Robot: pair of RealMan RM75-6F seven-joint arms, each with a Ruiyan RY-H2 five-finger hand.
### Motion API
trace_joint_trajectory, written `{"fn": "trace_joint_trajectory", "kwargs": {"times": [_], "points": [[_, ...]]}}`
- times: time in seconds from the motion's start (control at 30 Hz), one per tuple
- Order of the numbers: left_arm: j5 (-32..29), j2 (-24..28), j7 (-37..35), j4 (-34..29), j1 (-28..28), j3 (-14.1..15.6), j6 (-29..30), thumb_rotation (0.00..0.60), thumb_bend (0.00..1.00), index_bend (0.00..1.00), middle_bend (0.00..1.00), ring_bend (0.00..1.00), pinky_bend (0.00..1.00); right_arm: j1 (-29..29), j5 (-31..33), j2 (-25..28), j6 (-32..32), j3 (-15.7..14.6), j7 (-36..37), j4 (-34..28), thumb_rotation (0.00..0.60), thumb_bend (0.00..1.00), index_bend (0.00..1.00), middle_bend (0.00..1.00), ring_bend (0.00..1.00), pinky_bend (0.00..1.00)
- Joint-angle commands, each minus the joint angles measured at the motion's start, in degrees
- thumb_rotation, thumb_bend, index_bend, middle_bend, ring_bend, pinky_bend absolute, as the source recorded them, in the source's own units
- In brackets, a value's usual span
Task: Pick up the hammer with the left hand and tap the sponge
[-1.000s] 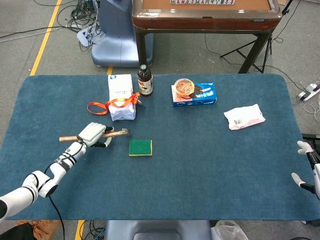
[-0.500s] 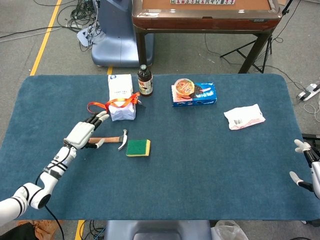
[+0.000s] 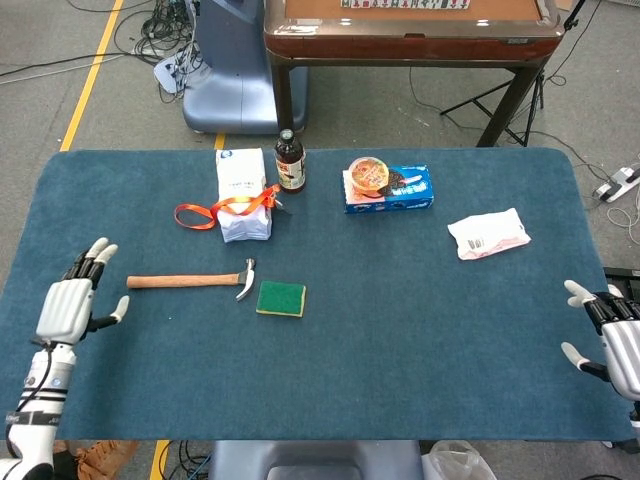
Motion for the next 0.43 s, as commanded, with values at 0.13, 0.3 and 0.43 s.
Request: {"fn": "trace_joint_trajectory", "kwargs": {"times": [0.13, 0.3, 0.43], "points": [[2.38, 2.31, 4.56, -6.32, 8.65, 3.46, 9.56, 0.6, 0.33, 0.12, 0.06, 0.05, 0.17, 0.35, -1.83, -0.61, 0.47, -0.56, 0.74, 0.53, 0.6, 0.19, 0.19, 0.36, 0.23, 0.3], [4.89, 2.15, 6.39, -8.07, 12.26, 5.65, 12.43, 0.6, 0.33, 0.12, 0.07, 0.05, 0.17, 0.36, -2.58, -0.9, 0.66, -1.04, 1.52, 0.97, 0.6, 0.19, 0.19, 0.36, 0.23, 0.3], [6.13, 2.03, 6.98, -8.95, 13.99, 5.94, 13.46, 0.6, 0.33, 0.13, 0.07, 0.05, 0.17, 0.49, -2.74, -1.03, 0.69, -1.13, 1.81, 1.14, 0.6, 0.19, 0.19, 0.36, 0.23, 0.3]]}}
